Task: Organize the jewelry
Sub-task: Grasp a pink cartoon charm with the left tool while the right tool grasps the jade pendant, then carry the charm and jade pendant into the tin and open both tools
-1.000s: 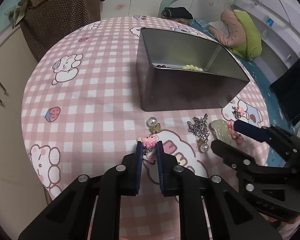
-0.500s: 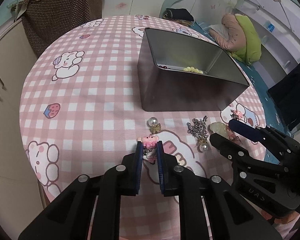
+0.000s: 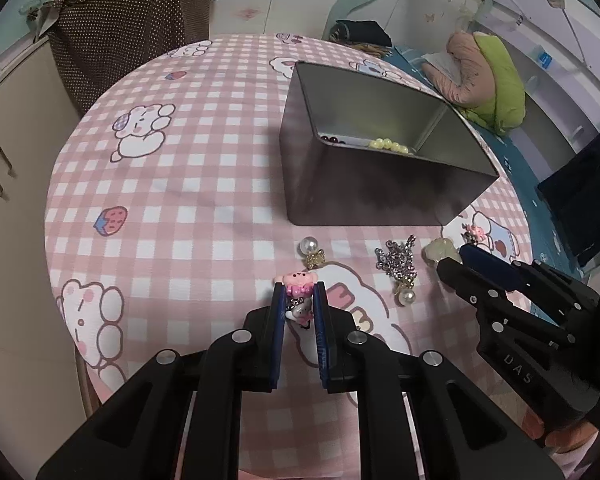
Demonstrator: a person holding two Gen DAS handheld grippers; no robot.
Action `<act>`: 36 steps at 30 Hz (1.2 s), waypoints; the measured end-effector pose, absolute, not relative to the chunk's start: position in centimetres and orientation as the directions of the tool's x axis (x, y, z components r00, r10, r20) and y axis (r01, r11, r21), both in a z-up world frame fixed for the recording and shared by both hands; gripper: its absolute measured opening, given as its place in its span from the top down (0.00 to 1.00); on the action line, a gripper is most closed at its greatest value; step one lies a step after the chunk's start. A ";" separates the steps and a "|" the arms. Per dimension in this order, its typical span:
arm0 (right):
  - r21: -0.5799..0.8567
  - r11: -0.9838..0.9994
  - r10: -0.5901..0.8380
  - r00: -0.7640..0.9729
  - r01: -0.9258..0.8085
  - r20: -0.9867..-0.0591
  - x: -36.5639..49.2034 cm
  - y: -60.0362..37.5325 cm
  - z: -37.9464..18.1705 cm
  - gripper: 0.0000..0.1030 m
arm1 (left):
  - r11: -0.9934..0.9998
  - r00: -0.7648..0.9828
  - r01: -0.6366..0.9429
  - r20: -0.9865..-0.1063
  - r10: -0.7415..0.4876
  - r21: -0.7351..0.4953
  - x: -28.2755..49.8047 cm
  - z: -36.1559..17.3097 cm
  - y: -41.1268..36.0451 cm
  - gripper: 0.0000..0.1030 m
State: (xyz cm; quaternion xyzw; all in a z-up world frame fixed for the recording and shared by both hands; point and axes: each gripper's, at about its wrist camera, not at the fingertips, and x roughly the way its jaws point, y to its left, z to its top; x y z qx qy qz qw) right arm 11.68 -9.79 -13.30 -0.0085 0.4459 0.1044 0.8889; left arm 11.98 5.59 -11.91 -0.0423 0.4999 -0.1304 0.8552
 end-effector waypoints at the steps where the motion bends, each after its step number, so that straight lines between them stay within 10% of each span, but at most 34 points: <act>1: 0.090 0.978 0.184 0.578 -0.189 -0.795 11.7 -10.2 -13.2 0.74 | 0.963 0.471 0.180 -0.842 -0.263 -0.201 11.9 -11.7 5.6 0.88; 36: 0.162 0.964 0.263 0.694 -0.209 -0.670 11.8 -11.9 -5.6 0.74 | 0.952 0.608 0.261 -0.739 -0.292 -0.161 13.5 -3.8 3.0 0.88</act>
